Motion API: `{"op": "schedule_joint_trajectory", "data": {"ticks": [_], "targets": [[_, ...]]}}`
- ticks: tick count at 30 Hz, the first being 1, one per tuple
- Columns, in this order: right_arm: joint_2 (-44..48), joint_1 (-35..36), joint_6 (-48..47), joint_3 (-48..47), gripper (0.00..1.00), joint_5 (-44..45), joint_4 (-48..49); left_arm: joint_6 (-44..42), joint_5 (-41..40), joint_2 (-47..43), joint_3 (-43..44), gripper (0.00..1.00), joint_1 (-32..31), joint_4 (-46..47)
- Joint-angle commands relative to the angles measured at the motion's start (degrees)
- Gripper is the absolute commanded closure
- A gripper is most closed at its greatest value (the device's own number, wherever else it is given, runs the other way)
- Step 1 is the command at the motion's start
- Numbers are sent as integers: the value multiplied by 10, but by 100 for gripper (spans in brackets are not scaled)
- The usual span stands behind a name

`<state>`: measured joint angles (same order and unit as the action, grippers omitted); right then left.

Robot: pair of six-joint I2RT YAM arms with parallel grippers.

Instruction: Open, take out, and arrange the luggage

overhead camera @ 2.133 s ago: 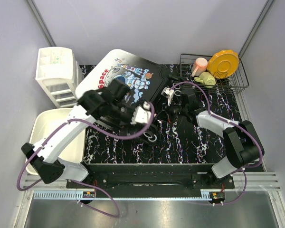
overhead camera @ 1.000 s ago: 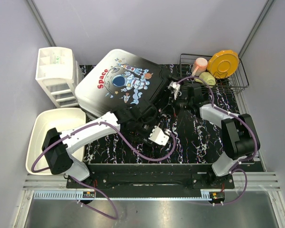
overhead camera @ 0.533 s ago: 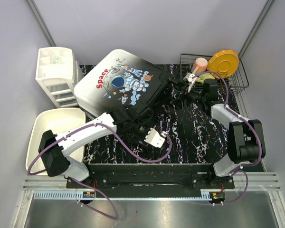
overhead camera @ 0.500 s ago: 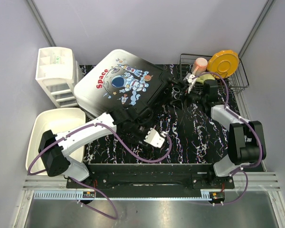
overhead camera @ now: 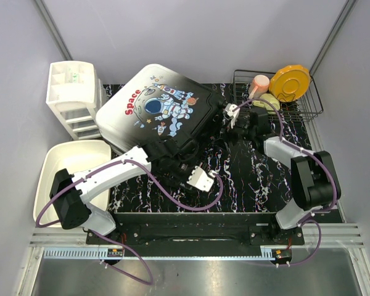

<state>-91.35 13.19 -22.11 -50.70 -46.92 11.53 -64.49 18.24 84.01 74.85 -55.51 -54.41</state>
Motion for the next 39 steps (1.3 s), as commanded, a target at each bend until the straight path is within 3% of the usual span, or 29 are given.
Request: {"op": "schedule_joint_trajectory", "data": {"ticks": [1, 14, 17, 22, 25, 26, 31, 35, 39], "targets": [[-33, 3, 16, -65, 16, 16, -65, 14, 25, -23, -7, 80, 1, -97], [-63, 40, 29, -119, 23, 41, -173, 19, 18, -46, -27, 81, 1, -104], [-82, 46, 34, -138, 36, 38, -187, 17, 14, -46, -24, 81, 1, -105], [-88, 51, 33, -142, 44, 20, -213, 18, 15, -48, -24, 81, 7, -104], [-77, 51, 37, -132, 63, 35, -208, 17, 15, -52, -32, 81, 9, -102], [-67, 51, 37, -129, 73, 42, -205, 17, 14, -53, -34, 81, 10, -101], [-27, 44, 10, -88, 99, 68, -197, 18, 17, -58, -36, 82, 16, -99], [7, 32, 10, -56, 100, 109, -160, 21, 20, -64, -39, 82, 23, -99], [37, 15, 56, 5, 100, 196, -3, 26, 20, -68, -44, 82, 30, -99]]}}
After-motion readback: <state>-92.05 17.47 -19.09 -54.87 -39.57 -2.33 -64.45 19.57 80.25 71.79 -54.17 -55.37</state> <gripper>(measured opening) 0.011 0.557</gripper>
